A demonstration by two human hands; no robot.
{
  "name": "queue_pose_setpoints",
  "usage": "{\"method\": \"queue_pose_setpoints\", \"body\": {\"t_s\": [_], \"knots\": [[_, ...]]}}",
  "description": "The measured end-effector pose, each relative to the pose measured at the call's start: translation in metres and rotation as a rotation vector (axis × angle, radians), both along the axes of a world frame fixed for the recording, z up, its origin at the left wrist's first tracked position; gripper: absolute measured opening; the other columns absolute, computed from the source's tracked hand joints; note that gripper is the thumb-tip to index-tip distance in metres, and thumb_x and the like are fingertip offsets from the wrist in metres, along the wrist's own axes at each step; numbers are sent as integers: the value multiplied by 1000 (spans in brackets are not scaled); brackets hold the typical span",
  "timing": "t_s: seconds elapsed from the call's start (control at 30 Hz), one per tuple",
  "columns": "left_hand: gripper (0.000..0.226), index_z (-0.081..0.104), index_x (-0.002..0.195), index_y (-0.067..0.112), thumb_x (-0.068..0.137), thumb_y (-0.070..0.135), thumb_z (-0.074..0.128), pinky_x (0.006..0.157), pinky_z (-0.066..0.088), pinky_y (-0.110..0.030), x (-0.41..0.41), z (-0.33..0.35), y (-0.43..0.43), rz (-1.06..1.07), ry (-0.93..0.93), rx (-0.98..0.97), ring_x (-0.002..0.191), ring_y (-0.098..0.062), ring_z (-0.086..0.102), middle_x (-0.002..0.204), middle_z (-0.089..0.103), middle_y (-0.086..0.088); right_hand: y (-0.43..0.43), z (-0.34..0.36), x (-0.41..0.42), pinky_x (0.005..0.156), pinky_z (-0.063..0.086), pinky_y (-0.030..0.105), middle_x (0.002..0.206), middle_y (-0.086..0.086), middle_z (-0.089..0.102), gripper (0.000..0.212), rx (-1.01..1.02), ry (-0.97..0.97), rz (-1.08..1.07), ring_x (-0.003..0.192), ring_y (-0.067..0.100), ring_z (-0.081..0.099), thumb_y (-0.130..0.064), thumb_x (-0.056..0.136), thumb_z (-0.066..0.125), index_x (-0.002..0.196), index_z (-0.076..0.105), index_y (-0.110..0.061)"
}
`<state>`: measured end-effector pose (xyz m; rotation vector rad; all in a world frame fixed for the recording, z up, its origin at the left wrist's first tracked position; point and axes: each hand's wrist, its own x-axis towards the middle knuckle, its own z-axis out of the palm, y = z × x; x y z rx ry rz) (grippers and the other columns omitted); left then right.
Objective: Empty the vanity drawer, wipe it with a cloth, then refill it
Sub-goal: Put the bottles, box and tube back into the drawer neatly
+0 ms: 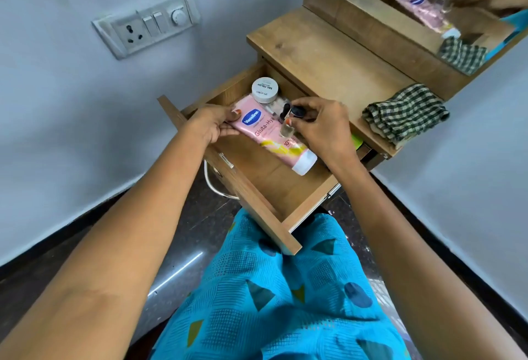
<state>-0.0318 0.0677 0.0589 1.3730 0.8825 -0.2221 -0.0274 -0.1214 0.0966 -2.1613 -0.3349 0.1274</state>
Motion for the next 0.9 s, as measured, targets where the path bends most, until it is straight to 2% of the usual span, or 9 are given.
{"method": "queue_pose_setpoints", "body": {"t_s": [0.1, 0.17, 0.23, 0.3, 0.37, 0.53, 0.63, 0.73, 0.9], "knots": [[37, 50, 123, -3, 88, 7, 57, 56, 55, -25, -2, -6, -2, -29, 32, 65, 89, -24, 66, 104, 65, -16, -1, -12, -4, 89, 48, 22, 111, 10, 67, 34, -54, 11, 13, 99, 17, 63, -3, 80, 68, 113, 65, -4], [35, 52, 120, -3, 87, 6, 58, 61, 55, -29, -1, -9, -5, -47, 43, 126, 100, -26, 63, 117, 62, -18, -4, -17, -5, 91, 46, 20, 114, 8, 66, 35, -89, 18, 20, 102, 16, 62, -4, 81, 67, 116, 63, -5], [33, 52, 119, -4, 87, 3, 57, 68, 54, -34, -1, -12, -7, -58, 52, 155, 105, -28, 62, 119, 60, -19, -6, -20, -4, 91, 46, 19, 114, 8, 66, 35, -104, 15, 11, 99, 13, 61, -6, 81, 68, 116, 63, -5], [33, 52, 118, -5, 87, 2, 56, 71, 53, -35, 0, -16, -9, -69, 57, 180, 107, -29, 61, 119, 60, -19, -10, -23, 0, 92, 47, 22, 115, 8, 64, 35, -122, 2, -6, 96, 12, 60, -7, 80, 68, 115, 63, -6], [33, 51, 117, -5, 86, 2, 57, 70, 53, -35, 1, -20, -10, -86, 60, 194, 107, -28, 62, 119, 60, -20, -13, -24, 5, 95, 49, 30, 117, 10, 62, 36, -160, -12, -5, 97, 14, 60, -6, 80, 68, 116, 63, -5], [31, 51, 116, -3, 87, 5, 58, 69, 52, -31, 1, -30, -10, -145, 78, 276, 106, -25, 62, 119, 61, -18, -20, -20, 17, 94, 49, 34, 117, 10, 62, 35, -332, -109, 54, 101, 24, 61, -7, 82, 66, 117, 62, -6], [33, 51, 117, -3, 86, 5, 59, 70, 50, -31, 1, -40, -12, -202, 84, 372, 109, -26, 60, 121, 60, -17, -25, -19, 23, 91, 49, 41, 119, 8, 61, 34, -443, -181, 93, 98, 28, 63, -9, 83, 65, 118, 62, -9], [31, 54, 114, -1, 84, 6, 62, 72, 49, -30, 1, -51, -13, -282, 96, 497, 109, -27, 60, 120, 60, -16, -29, -22, 28, 92, 49, 42, 120, 10, 61, 35, -489, -195, 118, 100, 28, 62, -8, 84, 64, 119, 61, -8], [36, 57, 112, 0, 80, 11, 68, 91, 52, -40, -1, -60, -13, -399, 123, 713, 108, -28, 60, 119, 60, -17, -34, -22, 34, 93, 49, 39, 118, 14, 61, 34, -475, -180, 89, 102, 29, 62, -6, 85, 62, 119, 60, -5]]}}
